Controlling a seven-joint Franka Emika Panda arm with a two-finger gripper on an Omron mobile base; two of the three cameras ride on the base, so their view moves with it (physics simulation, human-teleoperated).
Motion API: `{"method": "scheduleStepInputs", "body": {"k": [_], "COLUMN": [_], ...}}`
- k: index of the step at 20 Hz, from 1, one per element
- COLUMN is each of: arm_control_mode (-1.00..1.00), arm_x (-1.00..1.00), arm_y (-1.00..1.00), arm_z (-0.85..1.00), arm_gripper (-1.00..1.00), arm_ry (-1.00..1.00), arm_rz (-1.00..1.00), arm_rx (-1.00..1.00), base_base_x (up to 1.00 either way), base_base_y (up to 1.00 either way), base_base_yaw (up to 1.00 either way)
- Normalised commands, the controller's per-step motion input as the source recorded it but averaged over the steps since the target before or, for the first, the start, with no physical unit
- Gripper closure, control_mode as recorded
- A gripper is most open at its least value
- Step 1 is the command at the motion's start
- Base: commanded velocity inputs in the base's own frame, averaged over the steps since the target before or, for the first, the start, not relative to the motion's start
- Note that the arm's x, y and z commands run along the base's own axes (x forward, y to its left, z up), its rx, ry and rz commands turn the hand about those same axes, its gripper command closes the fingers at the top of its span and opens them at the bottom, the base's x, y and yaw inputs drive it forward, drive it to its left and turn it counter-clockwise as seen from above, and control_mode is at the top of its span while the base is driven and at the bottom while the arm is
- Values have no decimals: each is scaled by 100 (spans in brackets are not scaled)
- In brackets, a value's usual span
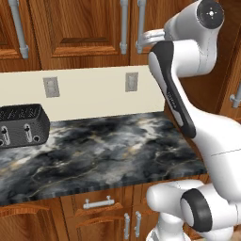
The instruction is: Move the bowls from the cabinet to the plates on the dining table.
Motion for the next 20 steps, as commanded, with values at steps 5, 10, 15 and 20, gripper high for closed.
{"method": "scheduleStepInputs", "body": {"k": [5,10,15,20], "arm_control_mode": [-100,-100,-100,-100], "arm_x": [30,28,22,20], "arm_y": [3,8,10,4], "arm_z": [0,0,0,0], "arm_gripper": [-100,-100,-100,-100], "arm_ry": [0,0,0,0], "arm_rz": [0,0,0,0], "arm_rx": [0,0,0,0], "base_base_x": [0,0,0,0], "base_base_y": [0,0,0,0], "base_base_yaw": [0,0,0,0]}}
